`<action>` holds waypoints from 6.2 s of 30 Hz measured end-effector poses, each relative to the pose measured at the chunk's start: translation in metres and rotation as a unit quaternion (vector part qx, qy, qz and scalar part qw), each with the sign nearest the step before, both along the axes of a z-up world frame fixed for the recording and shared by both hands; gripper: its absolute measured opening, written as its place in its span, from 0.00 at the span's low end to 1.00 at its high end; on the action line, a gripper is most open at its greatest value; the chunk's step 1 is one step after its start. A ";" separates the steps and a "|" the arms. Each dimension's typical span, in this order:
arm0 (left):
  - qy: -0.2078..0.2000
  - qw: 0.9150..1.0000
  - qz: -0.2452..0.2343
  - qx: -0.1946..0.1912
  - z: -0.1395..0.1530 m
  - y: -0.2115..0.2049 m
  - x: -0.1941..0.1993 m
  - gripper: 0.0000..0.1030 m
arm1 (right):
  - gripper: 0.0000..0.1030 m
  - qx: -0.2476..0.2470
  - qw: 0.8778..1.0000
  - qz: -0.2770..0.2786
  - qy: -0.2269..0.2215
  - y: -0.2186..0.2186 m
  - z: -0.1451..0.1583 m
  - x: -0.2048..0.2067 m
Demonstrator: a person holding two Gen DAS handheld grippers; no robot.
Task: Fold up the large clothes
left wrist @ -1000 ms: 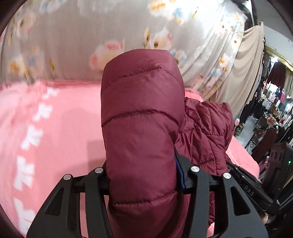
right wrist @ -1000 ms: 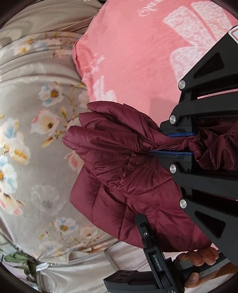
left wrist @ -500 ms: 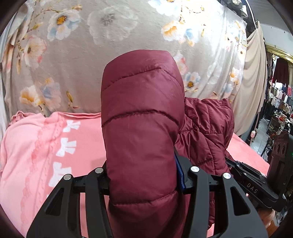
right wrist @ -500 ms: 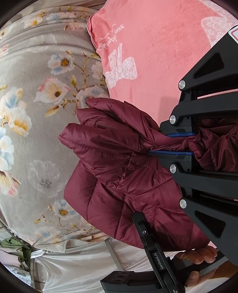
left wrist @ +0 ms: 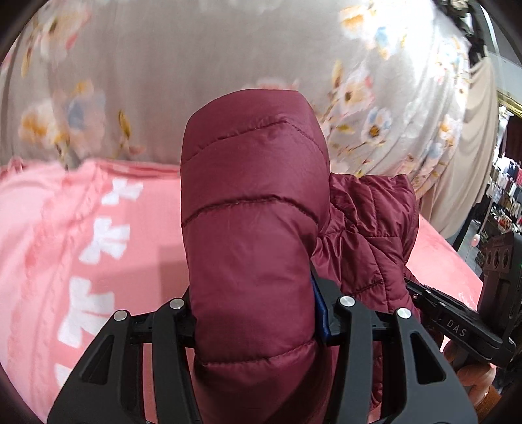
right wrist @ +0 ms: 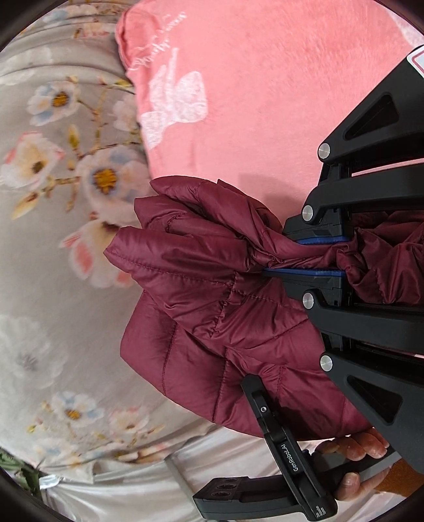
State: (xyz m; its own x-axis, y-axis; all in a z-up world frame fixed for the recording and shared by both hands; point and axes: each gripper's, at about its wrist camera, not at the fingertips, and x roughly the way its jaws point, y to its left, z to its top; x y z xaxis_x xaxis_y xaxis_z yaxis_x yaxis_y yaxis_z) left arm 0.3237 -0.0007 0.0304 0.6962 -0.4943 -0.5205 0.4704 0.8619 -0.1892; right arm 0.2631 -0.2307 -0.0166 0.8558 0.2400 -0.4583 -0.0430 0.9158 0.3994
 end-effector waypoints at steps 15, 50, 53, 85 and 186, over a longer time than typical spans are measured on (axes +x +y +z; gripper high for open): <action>0.052 0.998 0.018 -0.001 -0.066 0.008 0.032 0.45 | 0.12 0.001 0.998 -0.013 0.059 -0.008 -0.058 0.029; 0.103 0.989 0.038 0.102 -0.110 0.062 -0.075 0.64 | 0.20 0.044 0.993 0.036 0.103 0.000 -0.049 -0.023; 0.094 0.987 0.042 0.123 -0.115 0.051 -0.076 0.59 | 0.07 0.032 0.995 0.030 0.090 -0.003 -0.041 -0.033; 0.075 0.986 0.137 0.051 -0.058 0.019 -0.083 0.37 | 0.00 -0.158 0.983 -0.026 0.088 0.040 -0.044 -0.064; 0.000 0.959 0.247 0.142 -0.099 -0.013 -0.179 0.76 | 0.52 -0.189 0.974 -0.079 0.096 0.050 -0.054 -0.163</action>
State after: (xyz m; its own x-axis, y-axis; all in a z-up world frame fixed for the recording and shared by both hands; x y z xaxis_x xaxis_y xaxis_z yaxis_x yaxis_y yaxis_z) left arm 0.1451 -0.0142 -0.0684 0.8092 0.0575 -0.5847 -0.0083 0.9962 0.0865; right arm 0.1001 -0.1803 -0.0703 0.7578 -0.1057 -0.6439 0.1535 0.9880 0.0185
